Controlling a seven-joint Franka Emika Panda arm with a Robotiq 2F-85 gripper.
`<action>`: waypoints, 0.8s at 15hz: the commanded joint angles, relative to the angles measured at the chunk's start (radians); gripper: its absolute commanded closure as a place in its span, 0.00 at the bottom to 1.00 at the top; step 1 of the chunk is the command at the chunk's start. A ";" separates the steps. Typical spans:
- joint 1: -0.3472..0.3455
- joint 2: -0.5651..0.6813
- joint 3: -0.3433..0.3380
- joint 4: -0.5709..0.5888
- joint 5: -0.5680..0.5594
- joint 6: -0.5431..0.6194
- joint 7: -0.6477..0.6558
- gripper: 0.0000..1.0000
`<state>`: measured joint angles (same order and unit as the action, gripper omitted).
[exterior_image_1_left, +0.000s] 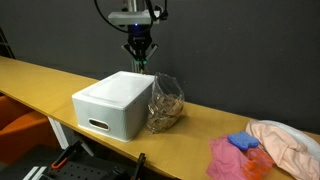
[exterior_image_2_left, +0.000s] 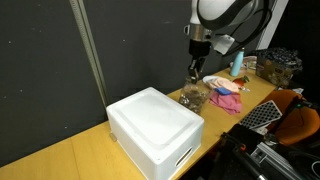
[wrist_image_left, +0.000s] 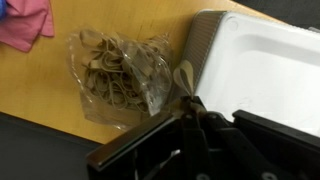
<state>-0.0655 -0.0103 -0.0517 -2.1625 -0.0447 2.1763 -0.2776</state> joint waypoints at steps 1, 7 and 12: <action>-0.040 -0.063 -0.047 -0.056 -0.001 -0.024 0.049 0.99; -0.095 0.008 -0.113 -0.055 0.047 0.019 0.032 0.99; -0.117 0.084 -0.125 -0.029 0.116 0.091 -0.003 0.99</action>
<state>-0.1736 0.0259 -0.1713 -2.2214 0.0224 2.2275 -0.2512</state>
